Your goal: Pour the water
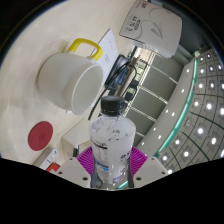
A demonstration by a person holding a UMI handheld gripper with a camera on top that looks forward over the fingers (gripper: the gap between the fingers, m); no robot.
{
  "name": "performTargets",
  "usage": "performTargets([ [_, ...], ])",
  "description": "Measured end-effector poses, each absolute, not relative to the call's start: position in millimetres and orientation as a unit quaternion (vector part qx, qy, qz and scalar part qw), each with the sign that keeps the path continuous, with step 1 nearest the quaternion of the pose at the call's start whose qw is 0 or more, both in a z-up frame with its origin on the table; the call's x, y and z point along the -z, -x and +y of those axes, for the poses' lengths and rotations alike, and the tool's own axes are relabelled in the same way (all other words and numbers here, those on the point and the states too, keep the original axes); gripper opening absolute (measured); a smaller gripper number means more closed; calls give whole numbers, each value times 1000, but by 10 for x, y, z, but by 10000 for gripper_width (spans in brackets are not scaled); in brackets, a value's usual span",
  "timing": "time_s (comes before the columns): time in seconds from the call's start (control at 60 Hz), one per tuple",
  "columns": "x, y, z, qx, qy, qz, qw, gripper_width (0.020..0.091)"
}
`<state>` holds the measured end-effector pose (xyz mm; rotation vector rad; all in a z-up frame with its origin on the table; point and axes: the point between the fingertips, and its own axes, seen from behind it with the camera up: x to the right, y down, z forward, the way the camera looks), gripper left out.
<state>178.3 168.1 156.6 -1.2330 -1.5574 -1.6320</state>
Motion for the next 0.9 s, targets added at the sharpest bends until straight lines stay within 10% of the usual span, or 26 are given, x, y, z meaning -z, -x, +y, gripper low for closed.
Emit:
performTargets([
  [0.517, -2039, -1886, 1494, 262, 771, -260, 519, 426],
  [0.9, -1081, -1921, 1446, -25, 839, -89, 537, 428],
])
